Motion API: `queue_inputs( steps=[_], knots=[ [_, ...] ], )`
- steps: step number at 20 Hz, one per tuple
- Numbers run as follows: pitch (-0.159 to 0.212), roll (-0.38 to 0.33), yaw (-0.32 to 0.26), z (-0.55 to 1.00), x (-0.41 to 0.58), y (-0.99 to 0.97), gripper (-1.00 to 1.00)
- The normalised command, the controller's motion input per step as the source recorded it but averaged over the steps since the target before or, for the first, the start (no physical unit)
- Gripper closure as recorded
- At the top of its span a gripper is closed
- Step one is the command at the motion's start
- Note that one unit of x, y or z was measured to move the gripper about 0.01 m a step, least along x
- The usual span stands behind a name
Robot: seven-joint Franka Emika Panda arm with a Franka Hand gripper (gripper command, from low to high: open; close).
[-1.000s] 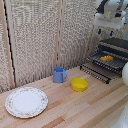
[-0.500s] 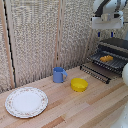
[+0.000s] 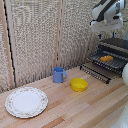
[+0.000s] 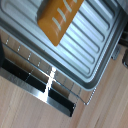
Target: Kindly employ your clamp to softly take hold of the bread. Delicately rest it on the oven pan, verifying that it is even on the surface. Using your clamp and attentiveness, smoothly glide the pan into the oven and along the appropriate brackets, securing it in position.
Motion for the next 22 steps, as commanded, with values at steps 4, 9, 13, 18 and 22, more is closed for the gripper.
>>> queue_inputs(
  steps=[4, 9, 13, 18, 22],
  knots=[
    [0.166, -0.207, 0.253, 0.13, -0.044, 0.05, -1.00],
    [0.211, -0.171, 0.198, 0.33, 0.000, 0.27, -1.00],
    [0.214, -0.177, 0.172, 0.36, 0.000, 0.33, -1.00],
    [0.166, -0.264, 0.197, 0.12, -0.030, 0.10, -1.00],
    [0.115, -0.339, 0.211, -0.04, -0.121, -0.01, -1.00]
  ],
)
